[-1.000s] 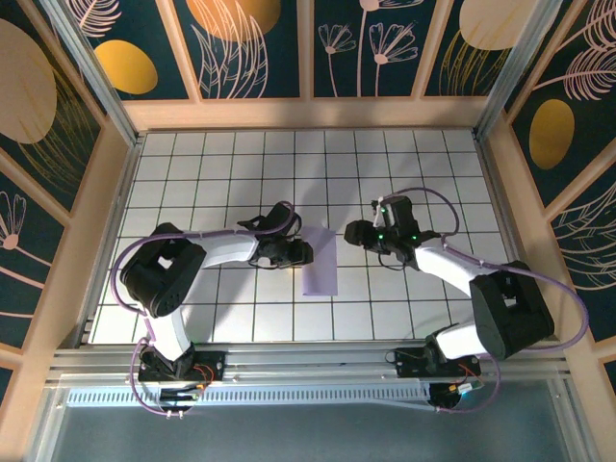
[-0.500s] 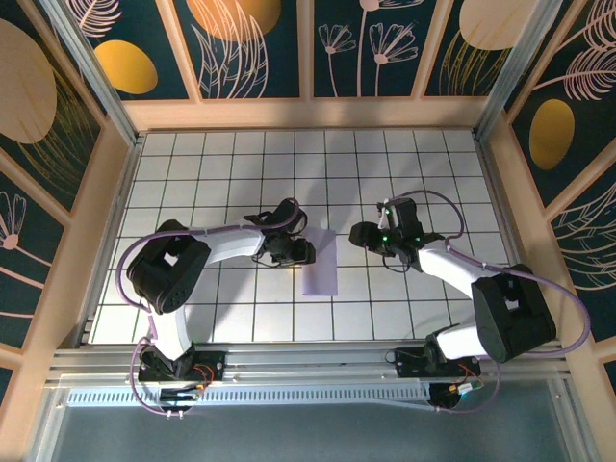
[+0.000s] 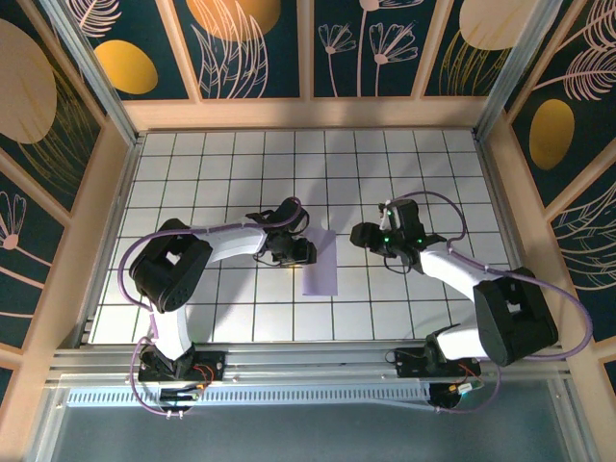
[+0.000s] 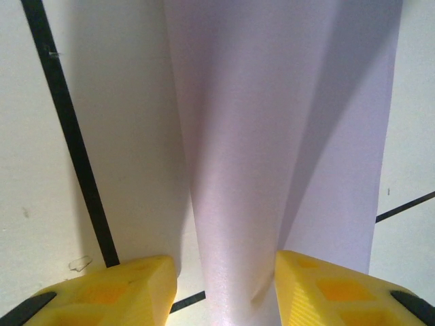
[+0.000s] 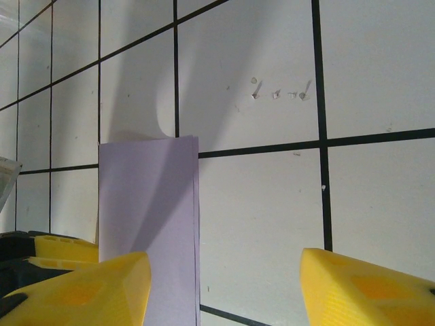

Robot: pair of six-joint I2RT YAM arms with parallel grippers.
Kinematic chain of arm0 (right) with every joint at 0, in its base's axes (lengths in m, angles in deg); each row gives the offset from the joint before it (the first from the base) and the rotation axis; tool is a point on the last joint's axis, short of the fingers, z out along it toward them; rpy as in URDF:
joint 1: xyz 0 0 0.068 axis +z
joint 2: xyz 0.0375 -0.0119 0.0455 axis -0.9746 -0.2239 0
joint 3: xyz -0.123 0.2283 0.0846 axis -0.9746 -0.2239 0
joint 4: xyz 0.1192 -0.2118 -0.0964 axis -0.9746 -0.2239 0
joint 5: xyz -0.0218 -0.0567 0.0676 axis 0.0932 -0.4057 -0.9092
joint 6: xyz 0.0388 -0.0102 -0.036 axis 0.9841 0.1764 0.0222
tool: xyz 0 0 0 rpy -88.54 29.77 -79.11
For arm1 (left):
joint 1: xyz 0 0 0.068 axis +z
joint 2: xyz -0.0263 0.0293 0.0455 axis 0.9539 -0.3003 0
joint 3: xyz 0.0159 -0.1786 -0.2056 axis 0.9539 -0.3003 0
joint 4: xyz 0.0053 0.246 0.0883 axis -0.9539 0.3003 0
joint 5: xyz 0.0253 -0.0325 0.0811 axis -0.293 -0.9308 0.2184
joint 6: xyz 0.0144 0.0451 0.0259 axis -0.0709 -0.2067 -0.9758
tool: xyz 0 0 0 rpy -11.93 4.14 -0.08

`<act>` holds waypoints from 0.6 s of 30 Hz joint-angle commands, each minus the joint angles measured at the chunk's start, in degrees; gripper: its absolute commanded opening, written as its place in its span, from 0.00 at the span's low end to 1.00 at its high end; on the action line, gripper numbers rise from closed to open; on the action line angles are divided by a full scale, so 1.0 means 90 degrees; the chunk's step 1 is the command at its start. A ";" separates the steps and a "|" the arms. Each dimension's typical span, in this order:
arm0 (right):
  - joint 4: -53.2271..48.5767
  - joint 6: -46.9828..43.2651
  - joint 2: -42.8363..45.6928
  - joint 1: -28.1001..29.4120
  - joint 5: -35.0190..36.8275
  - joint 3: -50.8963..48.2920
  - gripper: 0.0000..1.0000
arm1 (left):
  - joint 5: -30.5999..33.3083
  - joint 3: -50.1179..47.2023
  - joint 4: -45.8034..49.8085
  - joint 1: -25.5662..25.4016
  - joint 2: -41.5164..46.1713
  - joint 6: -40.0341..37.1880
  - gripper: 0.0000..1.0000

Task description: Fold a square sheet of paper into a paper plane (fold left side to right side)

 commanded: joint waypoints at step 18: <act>0.0160 -0.0107 0.0175 -0.0081 -0.0123 -0.0156 0.61 | 0.0214 0.0000 -0.0215 -0.0269 -0.0789 -0.0114 0.46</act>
